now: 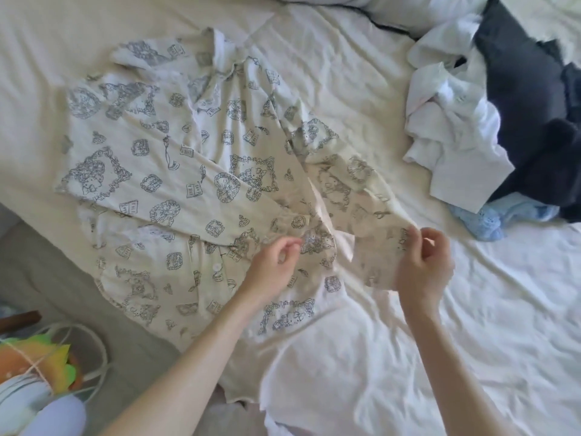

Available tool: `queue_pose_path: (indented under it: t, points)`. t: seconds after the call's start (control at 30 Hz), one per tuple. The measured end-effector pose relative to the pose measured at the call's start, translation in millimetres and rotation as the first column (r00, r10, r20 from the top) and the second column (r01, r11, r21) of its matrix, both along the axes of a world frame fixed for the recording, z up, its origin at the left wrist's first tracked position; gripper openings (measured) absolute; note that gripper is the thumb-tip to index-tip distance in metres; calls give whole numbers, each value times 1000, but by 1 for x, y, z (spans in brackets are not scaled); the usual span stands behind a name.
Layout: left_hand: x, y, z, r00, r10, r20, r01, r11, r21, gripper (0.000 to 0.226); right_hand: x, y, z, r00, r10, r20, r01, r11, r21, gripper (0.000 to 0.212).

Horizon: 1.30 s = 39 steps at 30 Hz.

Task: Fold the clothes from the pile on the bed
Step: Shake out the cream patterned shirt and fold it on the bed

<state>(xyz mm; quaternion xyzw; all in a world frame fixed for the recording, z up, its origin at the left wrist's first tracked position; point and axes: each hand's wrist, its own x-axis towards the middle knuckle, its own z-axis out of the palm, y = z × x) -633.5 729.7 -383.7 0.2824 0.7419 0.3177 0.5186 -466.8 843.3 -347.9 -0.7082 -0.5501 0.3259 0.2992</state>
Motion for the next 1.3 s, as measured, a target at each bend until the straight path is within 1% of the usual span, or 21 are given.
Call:
queue_pose_path:
  t: [0.07,0.13,0.2,0.23,0.27,0.3,0.37,0.4,0.5,0.57,0.6,0.67,0.73,0.83,0.9,0.97,1.03,1.07,1.13,1.2,1.3]
  points:
    - [9,10,7,982,8,188,-4,1000,-20,26,0,3,10,998,48,-51,-44,997,63,7]
    - [12,22,16,891,86,447,-78,996,-36,48,-10,-8,15,960,274,-62,-273,962,25,10]
    - [10,30,21,765,199,612,-182,979,-91,54,-20,-27,14,822,568,-49,-570,817,-87,10]
    - [7,33,24,735,255,628,-230,965,-124,53,-23,-37,10,721,692,-39,-690,711,-140,11]
    - [5,34,26,744,300,597,-264,953,-150,48,-25,-46,7,637,770,-36,-760,620,-195,13]
    - [2,33,25,790,321,523,-283,947,-155,35,-26,-54,2,604,796,-47,-779,577,-243,14]
    - [-8,23,21,898,300,323,-279,954,-111,13,-23,-62,-4,693,709,-129,-709,640,-296,15]
    - [-15,14,20,914,300,271,-289,954,-82,15,-22,-63,-7,764,620,-176,-641,700,-316,17]
    - [-44,-27,24,840,377,389,-390,920,-49,12,-28,-58,-15,871,454,-186,-490,796,-355,18]
    - [-65,-62,25,730,483,483,-506,858,-93,11,-43,-52,-20,885,415,-208,-465,789,-403,17]
    - [-74,-79,23,704,536,466,-539,830,-142,15,-53,-49,-24,883,416,-216,-469,775,-424,17]
    - [-92,-108,12,752,606,259,-552,794,-256,26,-78,-42,-30,868,443,-225,-496,747,-443,18]
    - [-112,-126,-3,835,550,-15,-518,777,-359,25,-105,-36,-35,833,494,-247,-550,701,-454,20]
    - [-139,-124,-13,876,470,-112,-473,790,-390,15,-147,-26,-45,799,548,-249,-592,642,-486,26]
    - [-152,-105,-14,899,385,-206,-435,836,-334,28,-172,-18,-51,790,555,-260,-602,626,-495,24]
    - [-163,-76,-17,899,304,-317,-379,901,-212,32,-195,-7,-59,849,419,-323,-529,647,-550,21]
    - [-171,-42,-23,881,262,-393,-320,944,-87,33,-215,8,-67,901,135,-412,-393,654,-646,21]
    - [-175,-25,-28,873,236,-427,-279,960,-39,34,-224,17,-70,895,-16,-447,-333,643,-690,21]
    - [-181,6,-38,848,152,-508,-175,985,4,38,-237,31,-77,839,-247,-484,-260,599,-757,24]
    - [-186,28,-47,785,15,-619,-57,997,-47,42,-245,39,-83,753,-417,-509,-232,556,-799,27]
    - [-192,38,-57,663,-144,-734,60,988,-139,32,-248,48,-85,669,-558,-491,-168,530,-831,13]
